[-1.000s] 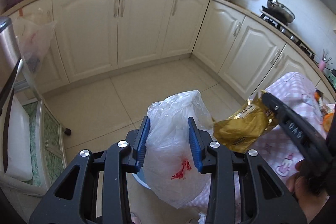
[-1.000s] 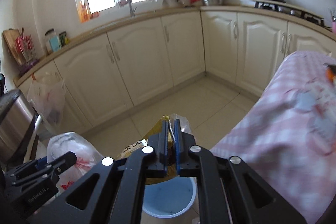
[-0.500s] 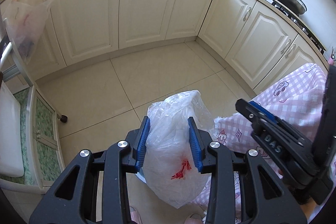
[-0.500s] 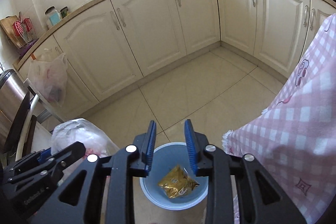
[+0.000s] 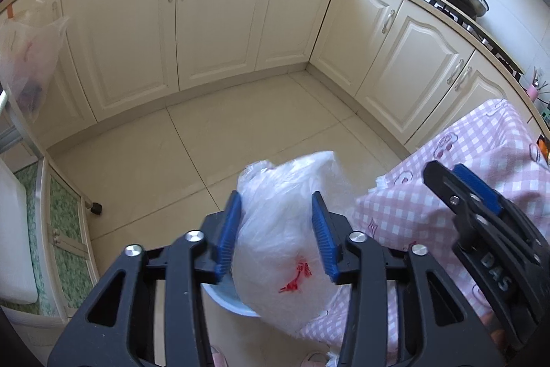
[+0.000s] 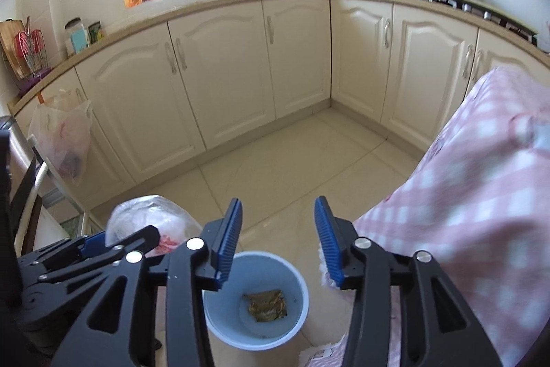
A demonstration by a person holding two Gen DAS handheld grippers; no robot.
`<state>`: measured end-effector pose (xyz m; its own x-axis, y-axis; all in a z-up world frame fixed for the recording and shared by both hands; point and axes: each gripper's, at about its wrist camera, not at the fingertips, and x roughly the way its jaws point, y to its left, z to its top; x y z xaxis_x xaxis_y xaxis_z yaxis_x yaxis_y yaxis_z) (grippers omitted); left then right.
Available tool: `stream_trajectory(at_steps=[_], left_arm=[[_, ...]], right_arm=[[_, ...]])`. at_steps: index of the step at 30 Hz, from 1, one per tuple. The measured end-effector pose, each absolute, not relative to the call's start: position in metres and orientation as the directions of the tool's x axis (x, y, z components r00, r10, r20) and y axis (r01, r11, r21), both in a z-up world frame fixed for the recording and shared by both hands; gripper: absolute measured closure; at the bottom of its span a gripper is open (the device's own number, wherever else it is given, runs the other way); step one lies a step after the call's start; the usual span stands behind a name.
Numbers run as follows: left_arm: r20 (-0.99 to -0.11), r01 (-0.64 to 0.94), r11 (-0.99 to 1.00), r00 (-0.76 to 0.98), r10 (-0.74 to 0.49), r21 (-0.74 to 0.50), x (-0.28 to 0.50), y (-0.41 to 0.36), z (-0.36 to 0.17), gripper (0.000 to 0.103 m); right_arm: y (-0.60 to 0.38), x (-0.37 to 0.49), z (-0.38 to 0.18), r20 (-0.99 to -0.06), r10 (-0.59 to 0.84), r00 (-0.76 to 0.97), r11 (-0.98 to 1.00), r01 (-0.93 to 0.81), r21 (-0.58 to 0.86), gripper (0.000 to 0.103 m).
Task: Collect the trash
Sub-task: 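Grasp the yellow-pink wrapper with the left tool while the right tool grasps the white tissue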
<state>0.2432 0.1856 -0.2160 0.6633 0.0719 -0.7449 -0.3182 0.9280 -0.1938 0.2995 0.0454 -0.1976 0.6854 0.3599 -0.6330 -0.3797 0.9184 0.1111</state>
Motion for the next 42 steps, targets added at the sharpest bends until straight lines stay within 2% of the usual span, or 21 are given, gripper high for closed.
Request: stream_trajectory(at_steps=[3, 17, 22, 26, 30, 34, 39, 42], left_arm=[[-0.726, -0.313, 0.930, 0.683, 0.081, -0.191, 0.243, 0.180, -0.206, 0.048], [-0.608, -0.214, 0.957, 0.792, 0.054, -0.194, 0.198, 0.131, -0.124, 0.042], [-0.535, -0.113, 0.975, 0.845, -0.006, -0.190, 0.176, 0.094, -0.086, 0.034], [-0.503, 0.000, 0.982, 0.859, -0.096, -0.188, 0.166, 0.056, -0.067, 0.033], [-0.499, 0.106, 0.979, 0.847, -0.182, -0.176, 0.163, 0.013, -0.060, 0.032], [-0.515, 0.214, 0.966, 0.817, -0.259, -0.146, 0.166, -0.037, -0.062, 0.032], [-0.547, 0.292, 0.949, 0.779, -0.306, -0.115, 0.166, -0.085, -0.072, 0.032], [-0.571, 0.320, 0.944, 0.762, -0.306, -0.079, 0.171, -0.112, -0.080, 0.032]], right_arm=[[0.037, 0.294, -0.184, -0.606, 0.359, 0.710, 0.921, -0.376, 0.105, 0.057], [-0.013, 0.247, -0.113, -0.511, 0.345, 0.787, 0.935, -0.336, 0.114, 0.055], [-0.059, 0.214, -0.076, -0.451, 0.280, 0.848, 0.959, -0.265, 0.097, 0.049], [-0.107, 0.184, -0.054, -0.408, 0.202, 0.890, 0.979, -0.181, 0.090, 0.046], [-0.162, 0.154, -0.045, -0.382, 0.094, 0.920, 0.995, -0.070, 0.075, 0.043], [-0.219, 0.135, -0.045, -0.394, -0.019, 0.919, 0.996, 0.052, 0.072, 0.042], [-0.275, 0.127, -0.059, -0.444, -0.072, 0.893, 0.981, 0.143, 0.130, 0.040], [-0.295, 0.129, -0.069, -0.479, -0.052, 0.876, 0.972, 0.154, 0.176, 0.039]])
